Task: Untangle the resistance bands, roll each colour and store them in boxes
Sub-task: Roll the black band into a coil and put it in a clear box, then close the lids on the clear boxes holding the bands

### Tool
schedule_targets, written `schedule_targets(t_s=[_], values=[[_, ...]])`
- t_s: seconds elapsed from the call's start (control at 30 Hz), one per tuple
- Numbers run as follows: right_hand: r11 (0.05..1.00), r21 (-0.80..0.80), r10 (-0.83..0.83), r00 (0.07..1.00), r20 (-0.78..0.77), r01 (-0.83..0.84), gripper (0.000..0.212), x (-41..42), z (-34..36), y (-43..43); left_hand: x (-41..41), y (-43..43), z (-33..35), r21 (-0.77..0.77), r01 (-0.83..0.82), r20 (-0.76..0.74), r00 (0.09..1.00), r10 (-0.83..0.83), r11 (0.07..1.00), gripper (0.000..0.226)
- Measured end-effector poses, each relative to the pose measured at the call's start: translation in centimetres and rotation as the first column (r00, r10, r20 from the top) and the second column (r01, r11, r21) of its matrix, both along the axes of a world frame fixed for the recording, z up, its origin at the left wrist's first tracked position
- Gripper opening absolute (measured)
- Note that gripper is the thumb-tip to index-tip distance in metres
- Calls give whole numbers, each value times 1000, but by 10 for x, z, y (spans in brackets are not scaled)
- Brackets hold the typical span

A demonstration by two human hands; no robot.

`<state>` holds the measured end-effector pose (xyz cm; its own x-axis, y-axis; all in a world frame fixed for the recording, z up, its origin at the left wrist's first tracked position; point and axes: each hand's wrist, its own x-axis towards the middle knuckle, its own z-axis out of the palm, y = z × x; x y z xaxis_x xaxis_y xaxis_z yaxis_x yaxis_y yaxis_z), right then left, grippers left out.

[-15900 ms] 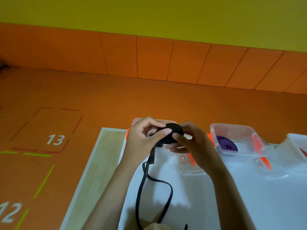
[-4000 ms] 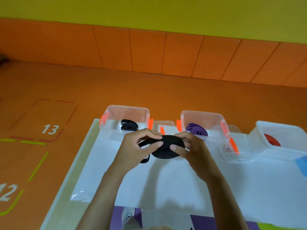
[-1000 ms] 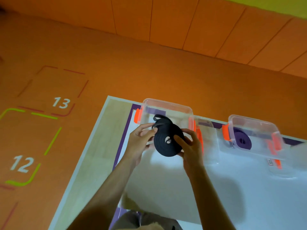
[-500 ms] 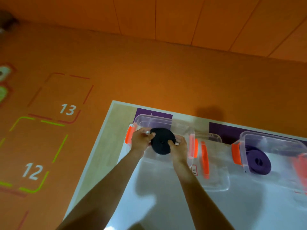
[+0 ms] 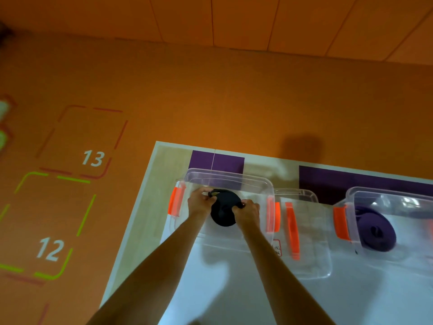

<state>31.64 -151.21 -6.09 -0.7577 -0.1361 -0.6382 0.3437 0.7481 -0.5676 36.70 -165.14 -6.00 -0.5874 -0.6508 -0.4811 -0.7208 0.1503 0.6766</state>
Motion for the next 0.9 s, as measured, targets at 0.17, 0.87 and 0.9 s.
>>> schedule_targets(t_s=[0.17,0.87,0.9], values=[[993,51,110,991,-73,-107,45,4,12,-3,-2,10,-2,-42,-24,35,999,26,999,32],[960,280,112,904,-413,10,37,35,-15,174,85,15,74,-768,475,175,801,-572,429,11],[954,301,137,905,-403,-11,40,36,-21,174,97,15,73,-808,428,142,808,-573,404,11]])
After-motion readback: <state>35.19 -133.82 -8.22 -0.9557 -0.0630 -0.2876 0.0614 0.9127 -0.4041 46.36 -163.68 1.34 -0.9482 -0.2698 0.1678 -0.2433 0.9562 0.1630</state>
